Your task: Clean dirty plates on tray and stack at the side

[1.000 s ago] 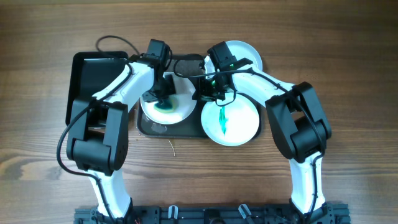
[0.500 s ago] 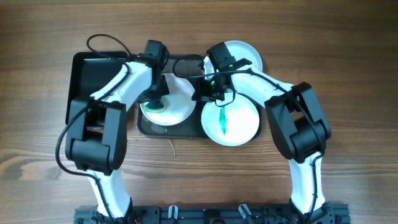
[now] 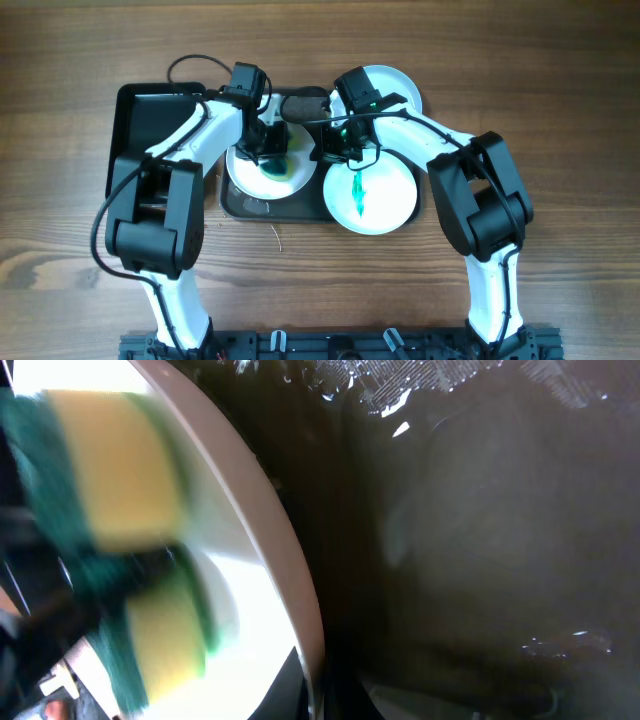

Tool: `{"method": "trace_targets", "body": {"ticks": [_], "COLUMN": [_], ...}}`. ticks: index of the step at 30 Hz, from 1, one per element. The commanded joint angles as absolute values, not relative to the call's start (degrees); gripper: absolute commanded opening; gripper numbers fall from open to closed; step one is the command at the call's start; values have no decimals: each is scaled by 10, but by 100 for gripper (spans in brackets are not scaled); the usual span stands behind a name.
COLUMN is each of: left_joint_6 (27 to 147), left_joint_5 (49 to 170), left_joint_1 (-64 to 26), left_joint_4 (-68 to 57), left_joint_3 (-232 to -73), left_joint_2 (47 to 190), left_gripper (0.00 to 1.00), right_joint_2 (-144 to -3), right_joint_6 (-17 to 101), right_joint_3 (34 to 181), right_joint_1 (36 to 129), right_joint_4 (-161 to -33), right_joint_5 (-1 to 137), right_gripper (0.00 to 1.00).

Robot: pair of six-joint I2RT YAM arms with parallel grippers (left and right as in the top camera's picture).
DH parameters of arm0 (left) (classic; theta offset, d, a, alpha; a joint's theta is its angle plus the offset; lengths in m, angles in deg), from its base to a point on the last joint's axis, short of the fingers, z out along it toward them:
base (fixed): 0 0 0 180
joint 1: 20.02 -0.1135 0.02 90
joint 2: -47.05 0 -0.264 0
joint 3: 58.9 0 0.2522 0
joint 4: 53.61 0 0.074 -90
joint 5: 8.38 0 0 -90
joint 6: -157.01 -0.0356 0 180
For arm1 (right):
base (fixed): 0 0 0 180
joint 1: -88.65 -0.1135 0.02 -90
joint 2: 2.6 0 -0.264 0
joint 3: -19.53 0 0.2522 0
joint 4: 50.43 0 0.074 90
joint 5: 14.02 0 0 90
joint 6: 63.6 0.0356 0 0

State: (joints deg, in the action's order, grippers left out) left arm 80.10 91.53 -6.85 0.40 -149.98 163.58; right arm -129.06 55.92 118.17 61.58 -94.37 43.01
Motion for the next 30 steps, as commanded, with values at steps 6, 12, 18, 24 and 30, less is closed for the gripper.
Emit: {"method": "trace_targets", "body": {"ticks": [6,12,18,24,30], "left_joint_6": [975,827,757,752,794], "left_joint_5": [583,790,963,1026,1015], "left_joint_1": [-65,-55,-77,-134,-214], "left_joint_4": [63,61,51,38,37], "left_joint_3": [-1488,-1488,-1489,-1489,-1489], "left_joint_2": [1656,1656,1626,1511,1399], "left_gripper": [4,4,4,4,4], "right_joint_2": [-1307,-1307,-1306,-1296,-1240], "right_joint_6": [564,564,563,556,552], "right_joint_3": [1173,1173,1173,1174,1178], "right_joint_1": [617,621,627,632,629], "right_joint_4": [-946,-949,-950,-954,-988], "right_joint_5": [451,451,436,423,495], "right_gripper": [4,4,4,4,4]}}
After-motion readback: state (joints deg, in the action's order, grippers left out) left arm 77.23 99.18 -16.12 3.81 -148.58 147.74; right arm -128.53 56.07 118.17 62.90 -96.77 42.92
